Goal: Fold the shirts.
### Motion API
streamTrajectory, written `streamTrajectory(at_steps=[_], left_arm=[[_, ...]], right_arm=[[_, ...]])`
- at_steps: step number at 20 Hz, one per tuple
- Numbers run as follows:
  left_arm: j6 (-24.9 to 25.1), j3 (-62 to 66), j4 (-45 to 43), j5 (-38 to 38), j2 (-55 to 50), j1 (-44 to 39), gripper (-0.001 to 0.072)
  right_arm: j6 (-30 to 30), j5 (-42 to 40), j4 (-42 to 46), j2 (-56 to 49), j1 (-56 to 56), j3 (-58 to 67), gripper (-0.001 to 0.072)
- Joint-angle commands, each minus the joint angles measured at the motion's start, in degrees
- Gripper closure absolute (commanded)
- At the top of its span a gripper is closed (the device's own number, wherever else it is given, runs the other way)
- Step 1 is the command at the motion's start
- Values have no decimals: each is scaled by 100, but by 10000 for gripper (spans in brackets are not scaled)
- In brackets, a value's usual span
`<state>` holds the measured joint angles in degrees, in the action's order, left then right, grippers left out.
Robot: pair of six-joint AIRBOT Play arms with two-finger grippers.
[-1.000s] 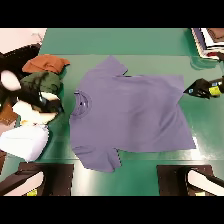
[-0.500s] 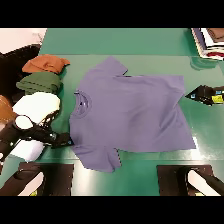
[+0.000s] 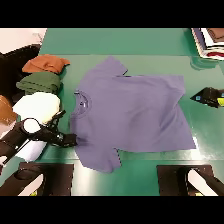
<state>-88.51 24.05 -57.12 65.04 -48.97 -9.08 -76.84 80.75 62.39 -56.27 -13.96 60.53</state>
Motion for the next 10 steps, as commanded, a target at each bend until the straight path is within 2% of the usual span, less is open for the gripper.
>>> streamTrajectory(at_steps=[1,3,4,7,10], left_arm=[[-13,605,-120,35,7,-39,684],[46,931,-111,28,4,-39,683],[48,1027,-114,-11,4,-42,683],[48,1088,-96,-103,4,-42,683],[48,1088,-96,-129,4,-42,683]], right_arm=[[-11,553,988,122,-592,-330,321],[-22,529,1443,269,-1134,-1060,298],[-22,514,1469,271,-1456,-1464,214],[-22,391,1445,7,-2157,-2317,218],[-20,164,1377,-284,-2409,-2669,228]])
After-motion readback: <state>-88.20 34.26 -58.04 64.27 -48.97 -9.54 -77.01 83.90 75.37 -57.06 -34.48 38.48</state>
